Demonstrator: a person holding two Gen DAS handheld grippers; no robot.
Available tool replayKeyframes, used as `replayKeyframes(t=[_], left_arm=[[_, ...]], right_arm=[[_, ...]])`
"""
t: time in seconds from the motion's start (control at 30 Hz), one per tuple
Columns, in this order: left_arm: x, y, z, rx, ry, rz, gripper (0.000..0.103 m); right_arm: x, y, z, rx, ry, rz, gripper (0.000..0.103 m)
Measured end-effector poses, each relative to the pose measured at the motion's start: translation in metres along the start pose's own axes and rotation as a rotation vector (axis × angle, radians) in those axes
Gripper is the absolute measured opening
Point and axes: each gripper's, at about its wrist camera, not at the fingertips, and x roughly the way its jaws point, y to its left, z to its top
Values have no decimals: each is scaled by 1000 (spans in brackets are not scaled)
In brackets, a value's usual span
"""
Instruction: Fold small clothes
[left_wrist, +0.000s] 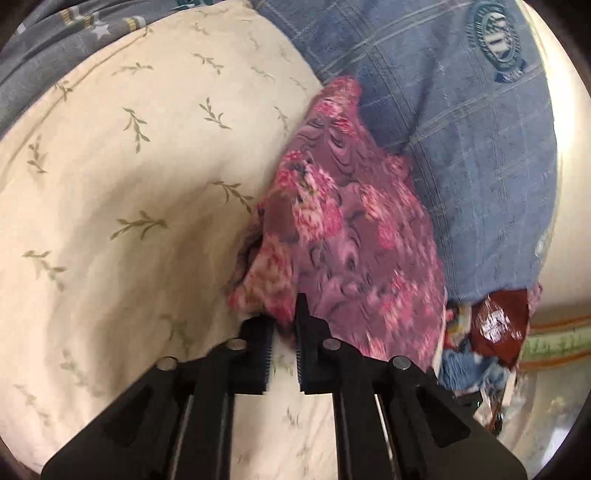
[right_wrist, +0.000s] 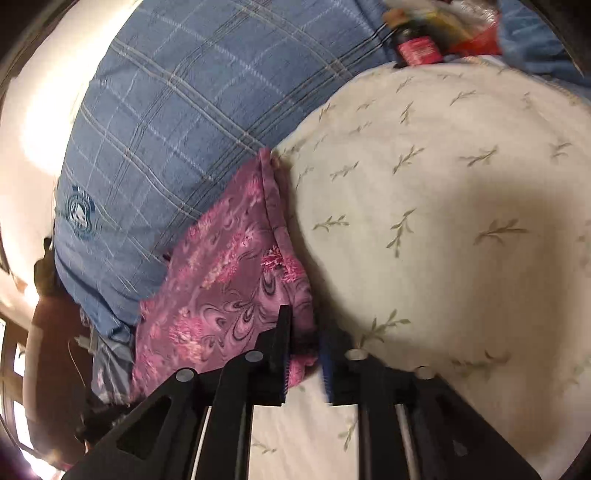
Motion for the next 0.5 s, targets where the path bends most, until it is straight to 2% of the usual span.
replayKeyframes(t=[0.07,0.1,0.13,0.17,0.2,0.23,0.27,0.4,0.5], left_arm=[[-18,-1,0,62,9,-24,9],[-25,-3,0,84,4,-42,17],[-32,-6,0,101,-8,-56,35],[-40,-11,3,119,-34,-63,44],[-46,-12,7,125,-52,-61,55],[-48,-18,12,134,-68,-54,58],[-48,-23,18,146,-72,-51,58],[-30,-38,54,153,-12,-25,60],[-13,-42,82,154,61,-10,61]], right_arm=[[-19,10,1,-29,-61,-44,18],[-29,19,1,-67,-94,-34,18],[-35,34,0,-118,-113,-19,20],[-35,49,-3,-166,-117,-9,22],[-33,64,-6,-211,-110,2,32],[-28,78,-11,-257,-93,14,43],[-18,96,-19,-314,-62,26,45],[33,181,-76,-621,106,65,46],[58,221,-131,-841,194,72,49]])
